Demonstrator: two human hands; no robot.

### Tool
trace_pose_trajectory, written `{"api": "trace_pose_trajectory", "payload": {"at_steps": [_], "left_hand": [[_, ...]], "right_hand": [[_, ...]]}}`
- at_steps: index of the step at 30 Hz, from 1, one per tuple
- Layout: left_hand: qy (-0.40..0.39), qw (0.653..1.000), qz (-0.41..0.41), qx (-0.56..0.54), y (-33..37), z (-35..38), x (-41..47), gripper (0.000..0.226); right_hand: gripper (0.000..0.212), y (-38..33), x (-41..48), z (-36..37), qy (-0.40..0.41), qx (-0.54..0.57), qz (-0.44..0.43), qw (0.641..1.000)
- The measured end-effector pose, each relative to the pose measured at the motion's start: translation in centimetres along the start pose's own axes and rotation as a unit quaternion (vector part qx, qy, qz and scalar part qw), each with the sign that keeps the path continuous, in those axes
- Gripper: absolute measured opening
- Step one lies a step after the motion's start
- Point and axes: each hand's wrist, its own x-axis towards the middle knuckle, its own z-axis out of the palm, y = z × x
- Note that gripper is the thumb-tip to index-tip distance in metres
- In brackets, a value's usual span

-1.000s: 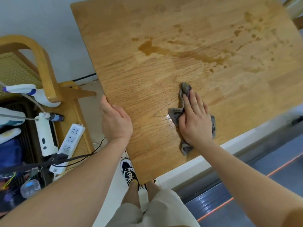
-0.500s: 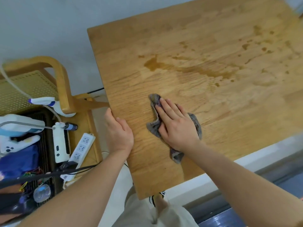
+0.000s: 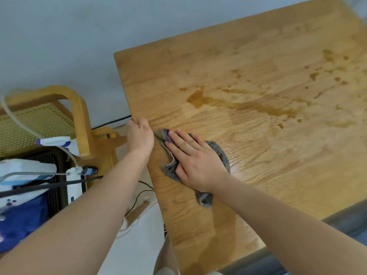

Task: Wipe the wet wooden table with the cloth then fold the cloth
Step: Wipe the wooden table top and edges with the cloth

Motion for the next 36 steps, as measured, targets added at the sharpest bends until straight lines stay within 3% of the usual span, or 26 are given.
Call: {"api": "trace_pose_trajectory", "payload": {"at_steps": [13, 19, 26, 30, 36], "left_hand": [[0.12, 0.984, 0.046, 0.124, 1.2, 0.9, 4.1, 0.041], [0.13, 0.981, 0.042, 0.135, 1.4, 1.0, 3.6, 0.04], [0.122, 0.982, 0.025, 0.141, 1.9, 0.7, 2.9, 0.039], [0.128, 0.981, 0.032, 0.143, 2.0, 0.9, 3.3, 0.038], [0.148, 0.977, 0.045, 0.149, 1.3, 0.9, 3.5, 0.036]], "right_hand": [[0.058, 1.1, 12.0, -0.4, 0.006, -0.009, 0.076, 0.997], [0.062, 1.5, 14.0, -0.8, -0.003, 0.005, 0.11, 0.994], [0.058, 1.0, 5.6, -1.0, -0.003, 0.008, 0.086, 0.996], [0.051, 1.8, 9.2, -0.3, 0.0, -0.013, 0.08, 0.997], [0.06, 3.2, 17.9, -1.0, -0.033, -0.036, 0.123, 0.991]]}}
